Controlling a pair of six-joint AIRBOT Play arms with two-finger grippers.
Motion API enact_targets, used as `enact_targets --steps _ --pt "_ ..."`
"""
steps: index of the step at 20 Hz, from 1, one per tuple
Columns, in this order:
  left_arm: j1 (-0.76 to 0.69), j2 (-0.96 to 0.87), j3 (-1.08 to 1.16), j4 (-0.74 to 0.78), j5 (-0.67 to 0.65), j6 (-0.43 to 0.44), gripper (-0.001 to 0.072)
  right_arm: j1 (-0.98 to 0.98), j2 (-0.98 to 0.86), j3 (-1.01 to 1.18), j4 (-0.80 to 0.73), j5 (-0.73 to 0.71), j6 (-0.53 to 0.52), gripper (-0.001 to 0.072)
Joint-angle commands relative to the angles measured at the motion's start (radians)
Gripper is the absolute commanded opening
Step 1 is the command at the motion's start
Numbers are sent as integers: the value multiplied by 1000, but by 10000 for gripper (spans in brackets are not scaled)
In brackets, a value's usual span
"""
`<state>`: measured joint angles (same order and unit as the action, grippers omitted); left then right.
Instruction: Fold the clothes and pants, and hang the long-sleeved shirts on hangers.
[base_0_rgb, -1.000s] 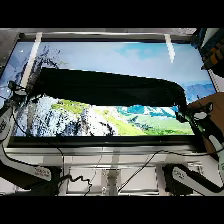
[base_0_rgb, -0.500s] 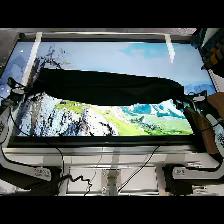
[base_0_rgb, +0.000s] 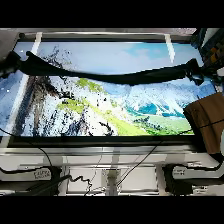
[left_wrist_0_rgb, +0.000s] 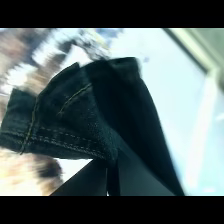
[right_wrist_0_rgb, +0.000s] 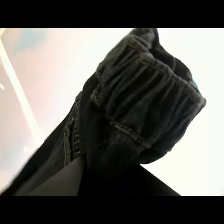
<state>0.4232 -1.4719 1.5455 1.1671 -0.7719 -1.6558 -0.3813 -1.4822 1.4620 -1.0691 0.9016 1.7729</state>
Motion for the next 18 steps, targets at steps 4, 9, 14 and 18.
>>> enact_targets --steps 4,9,14,18 --pt "57 74 -61 310 -431 -74 18 -3 24 5 -202 305 -40 35" --pt "80 323 -497 415 -366 -30 18 -19 262 -338 -365 325 -132 35" --pt "123 429 -740 431 -400 -19 19 -43 386 -487 -424 483 -171 36" --pt "123 429 -803 432 -388 -19 20 -43 387 -498 -426 492 -175 199"
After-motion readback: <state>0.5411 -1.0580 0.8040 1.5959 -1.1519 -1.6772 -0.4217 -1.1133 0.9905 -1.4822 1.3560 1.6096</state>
